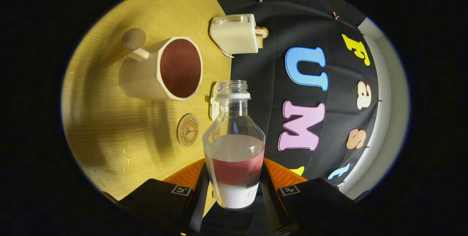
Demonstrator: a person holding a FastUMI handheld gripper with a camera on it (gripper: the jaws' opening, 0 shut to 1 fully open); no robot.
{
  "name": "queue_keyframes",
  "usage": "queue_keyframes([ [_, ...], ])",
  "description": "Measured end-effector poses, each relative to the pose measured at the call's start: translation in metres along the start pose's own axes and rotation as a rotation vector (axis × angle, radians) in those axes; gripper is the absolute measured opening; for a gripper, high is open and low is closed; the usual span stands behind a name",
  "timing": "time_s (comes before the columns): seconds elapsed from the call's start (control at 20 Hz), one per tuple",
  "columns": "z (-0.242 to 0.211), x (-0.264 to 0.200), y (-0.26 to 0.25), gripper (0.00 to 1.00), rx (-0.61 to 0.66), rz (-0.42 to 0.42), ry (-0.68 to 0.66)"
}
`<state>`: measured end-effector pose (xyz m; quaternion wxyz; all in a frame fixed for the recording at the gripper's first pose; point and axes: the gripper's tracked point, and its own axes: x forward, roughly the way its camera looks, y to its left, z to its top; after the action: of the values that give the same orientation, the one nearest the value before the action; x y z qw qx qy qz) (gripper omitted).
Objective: Take the bottle from table, then pour the juice into the cup, finally place the bottle on the coaster
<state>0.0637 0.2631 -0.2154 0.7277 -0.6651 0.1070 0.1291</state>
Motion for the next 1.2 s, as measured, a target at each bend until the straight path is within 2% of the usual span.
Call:
queue_keyframes([
  [0.55,-0.0003,0.0010,0.0048,0.71,-0.113,-0.010,-0.002],
  [1.2,0.0006,0.0051,0.0004,0.71,-0.167,-0.017,-0.015],
])
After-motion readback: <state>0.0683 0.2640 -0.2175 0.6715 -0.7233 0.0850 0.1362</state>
